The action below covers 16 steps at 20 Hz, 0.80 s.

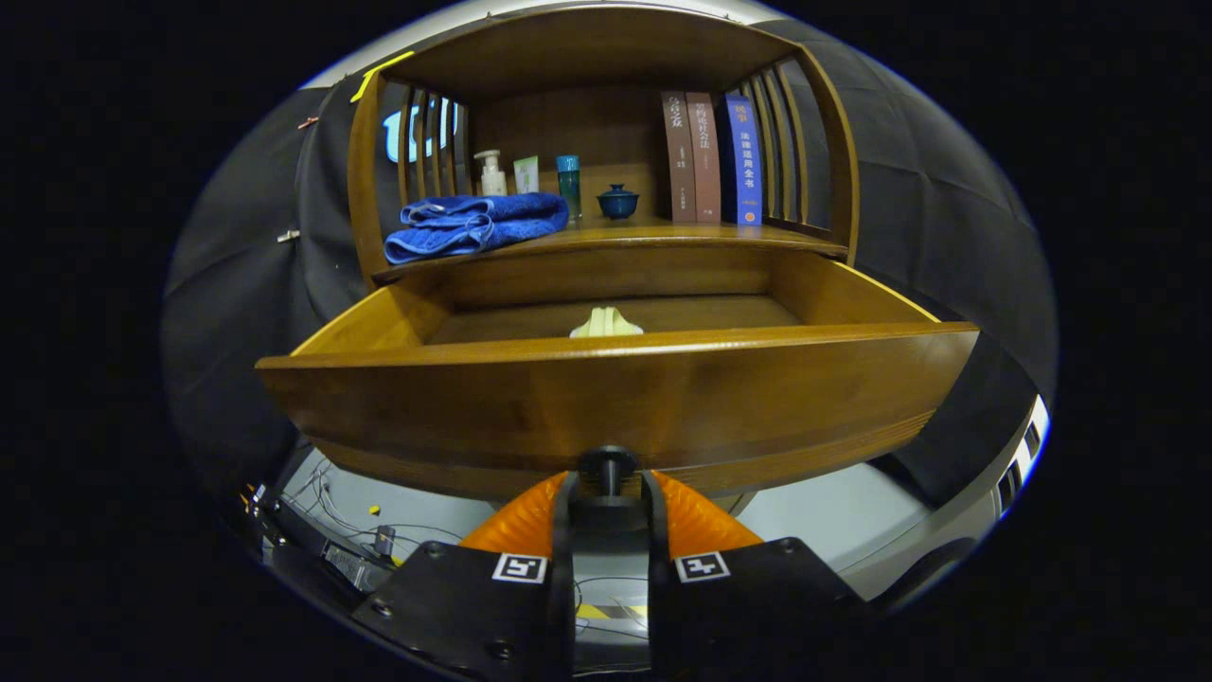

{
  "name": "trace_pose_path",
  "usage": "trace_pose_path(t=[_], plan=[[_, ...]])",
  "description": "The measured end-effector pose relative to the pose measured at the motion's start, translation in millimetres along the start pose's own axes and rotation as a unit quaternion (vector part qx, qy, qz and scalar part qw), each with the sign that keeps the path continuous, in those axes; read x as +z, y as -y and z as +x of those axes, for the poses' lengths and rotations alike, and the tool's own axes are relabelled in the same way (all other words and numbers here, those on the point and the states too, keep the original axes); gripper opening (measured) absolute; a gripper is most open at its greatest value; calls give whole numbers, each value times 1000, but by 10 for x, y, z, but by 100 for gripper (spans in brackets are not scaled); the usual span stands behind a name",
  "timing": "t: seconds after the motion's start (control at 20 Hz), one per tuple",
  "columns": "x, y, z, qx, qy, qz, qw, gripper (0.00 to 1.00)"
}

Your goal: Pull open the drawer, take out the items inside it, and place them on the countertop above the cabinet.

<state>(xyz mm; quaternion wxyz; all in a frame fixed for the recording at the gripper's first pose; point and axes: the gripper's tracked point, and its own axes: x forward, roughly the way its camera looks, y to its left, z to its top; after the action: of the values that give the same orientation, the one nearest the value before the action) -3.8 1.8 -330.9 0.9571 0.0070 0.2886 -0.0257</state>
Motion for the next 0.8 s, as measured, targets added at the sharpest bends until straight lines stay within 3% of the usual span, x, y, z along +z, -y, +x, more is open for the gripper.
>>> trace_pose_path(t=[0.25,0.35,0.5,0.65,0.8], plan=[[-51,-3,-87,-1,0,-2,1000,35],[-118,6,-95,0,-10,-4,1000,46],[-129,18,-222,7,-20,10,1000,94],[269,43,-516,5,20,18,1000,91],[972,-5,-672,14,66,14,998,95]])
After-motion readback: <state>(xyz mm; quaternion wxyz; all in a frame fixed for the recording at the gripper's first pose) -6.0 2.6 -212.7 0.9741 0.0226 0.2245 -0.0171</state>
